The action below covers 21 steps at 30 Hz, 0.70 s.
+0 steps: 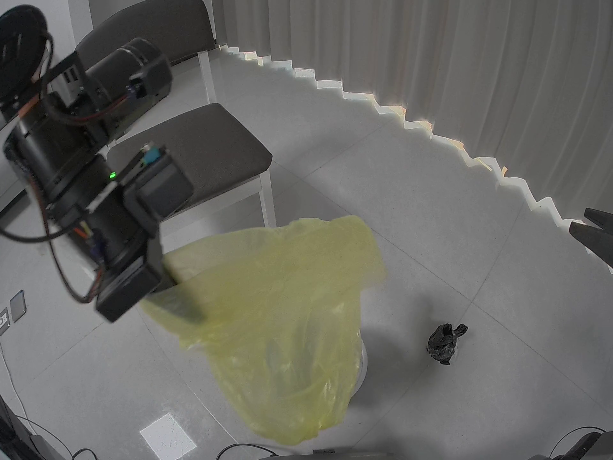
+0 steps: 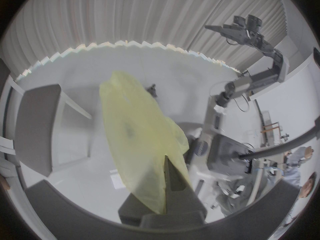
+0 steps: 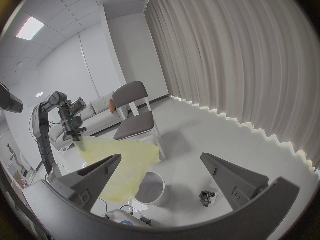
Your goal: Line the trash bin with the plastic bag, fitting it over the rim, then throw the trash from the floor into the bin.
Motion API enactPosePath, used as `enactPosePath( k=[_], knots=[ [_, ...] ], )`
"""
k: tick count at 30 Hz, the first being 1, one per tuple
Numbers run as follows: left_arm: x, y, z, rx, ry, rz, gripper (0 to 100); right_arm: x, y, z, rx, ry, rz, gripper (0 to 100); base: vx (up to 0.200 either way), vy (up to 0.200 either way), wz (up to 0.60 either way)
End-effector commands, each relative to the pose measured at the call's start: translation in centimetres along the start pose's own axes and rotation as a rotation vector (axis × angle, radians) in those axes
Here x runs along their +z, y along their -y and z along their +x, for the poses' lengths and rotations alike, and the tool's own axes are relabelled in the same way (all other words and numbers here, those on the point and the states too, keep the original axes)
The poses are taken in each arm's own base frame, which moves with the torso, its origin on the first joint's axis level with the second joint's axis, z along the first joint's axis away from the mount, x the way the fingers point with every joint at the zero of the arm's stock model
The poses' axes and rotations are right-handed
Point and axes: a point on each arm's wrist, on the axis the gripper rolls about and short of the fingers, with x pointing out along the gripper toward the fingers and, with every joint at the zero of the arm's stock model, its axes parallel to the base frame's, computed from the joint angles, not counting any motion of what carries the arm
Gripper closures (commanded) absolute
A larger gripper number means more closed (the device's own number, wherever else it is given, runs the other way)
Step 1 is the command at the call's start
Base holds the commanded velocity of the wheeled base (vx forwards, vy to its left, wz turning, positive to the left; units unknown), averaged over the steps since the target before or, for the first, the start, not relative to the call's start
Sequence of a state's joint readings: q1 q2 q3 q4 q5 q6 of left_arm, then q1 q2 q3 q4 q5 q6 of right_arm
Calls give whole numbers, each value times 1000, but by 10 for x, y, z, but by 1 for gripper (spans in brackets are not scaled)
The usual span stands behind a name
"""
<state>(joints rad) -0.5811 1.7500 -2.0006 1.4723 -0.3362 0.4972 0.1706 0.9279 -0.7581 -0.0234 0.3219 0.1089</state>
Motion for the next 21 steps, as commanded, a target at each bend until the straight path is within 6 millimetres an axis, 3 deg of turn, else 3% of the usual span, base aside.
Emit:
enactPosePath(
  k=[1, 5, 8, 9, 10, 12, 13, 14, 17, 21],
  knots=[
    [-26, 33, -36, -36, 48, 28, 100, -7, -1, 5, 23, -35, 2, 0, 0, 0, 0],
    [-38, 51, -53, -18, 102, 56, 100, -13, -1, 6, 32, -56, -7, 0, 0, 0, 0],
    [-68, 78, -89, 55, 241, 109, 100, -20, 0, 7, 29, -76, -4, 0, 0, 0, 0],
    [-84, 93, -109, 121, 360, 152, 100, -22, 0, 7, 28, -82, -2, 0, 0, 0, 0],
    [-88, 98, -116, 152, 416, 174, 100, -22, 0, 7, 28, -84, -1, 0, 0, 0, 0],
    [-107, 123, -158, 331, 750, 299, 100, -22, 0, 7, 26, -83, -1, 0, 0, 0, 0],
    [-109, 125, -162, 348, 779, 307, 100, -22, 0, 7, 26, -85, -1, 0, 0, 0, 0],
    [-125, 144, -190, 474, 1089, 374, 100, -21, 0, 7, 27, -82, -5, 0, 0, 0, 0],
    [-131, 140, -170, 487, 1245, 326, 100, -20, 0, 7, 29, -82, -26, 0, 0, 0, 0],
    [-132, 133, -152, 449, 1206, 310, 100, -20, 0, 7, 22, -84, -43, 0, 0, 0, 0]
  ],
)
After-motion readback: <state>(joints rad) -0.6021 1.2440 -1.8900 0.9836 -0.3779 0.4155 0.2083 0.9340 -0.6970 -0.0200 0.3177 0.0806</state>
